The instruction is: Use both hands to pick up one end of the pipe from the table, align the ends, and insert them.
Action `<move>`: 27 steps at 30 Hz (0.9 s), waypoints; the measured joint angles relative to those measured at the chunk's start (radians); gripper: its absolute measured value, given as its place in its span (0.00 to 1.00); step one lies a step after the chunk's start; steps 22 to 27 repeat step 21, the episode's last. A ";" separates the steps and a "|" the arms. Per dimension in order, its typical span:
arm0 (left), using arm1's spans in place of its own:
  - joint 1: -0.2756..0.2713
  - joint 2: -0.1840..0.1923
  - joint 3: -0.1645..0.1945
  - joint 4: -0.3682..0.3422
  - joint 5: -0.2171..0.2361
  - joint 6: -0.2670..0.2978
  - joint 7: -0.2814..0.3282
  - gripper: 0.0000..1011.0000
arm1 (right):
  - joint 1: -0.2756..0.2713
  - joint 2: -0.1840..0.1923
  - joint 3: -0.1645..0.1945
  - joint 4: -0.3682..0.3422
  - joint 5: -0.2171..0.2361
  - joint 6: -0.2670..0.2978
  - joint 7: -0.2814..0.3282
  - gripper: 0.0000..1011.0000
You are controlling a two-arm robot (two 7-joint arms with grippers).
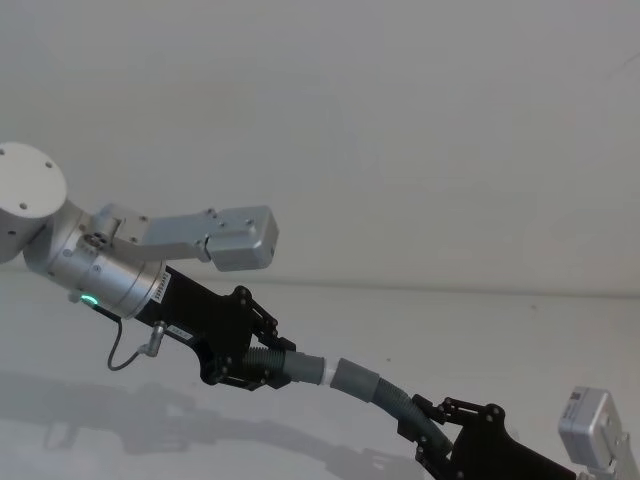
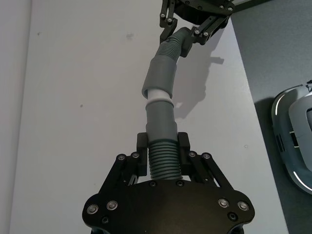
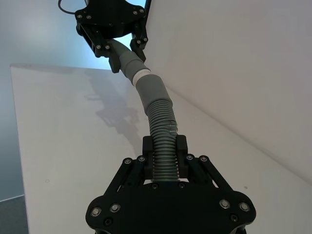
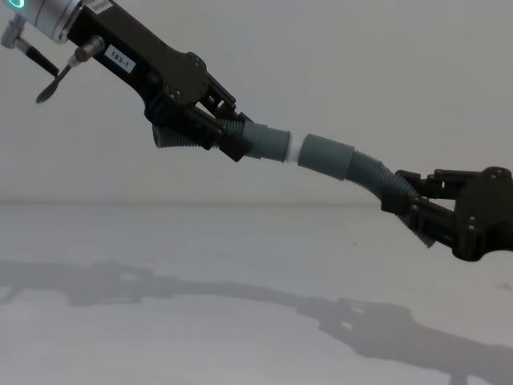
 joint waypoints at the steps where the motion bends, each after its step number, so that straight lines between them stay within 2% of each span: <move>1: 0.000 0.000 0.000 0.000 0.000 0.000 0.000 0.32 | 0.000 0.000 0.000 0.000 0.000 0.000 0.000 0.25; 27: 0.000 0.003 0.002 -0.003 -0.001 0.004 -0.001 0.32 | 0.000 0.002 0.000 -0.001 -0.001 0.000 0.001 0.25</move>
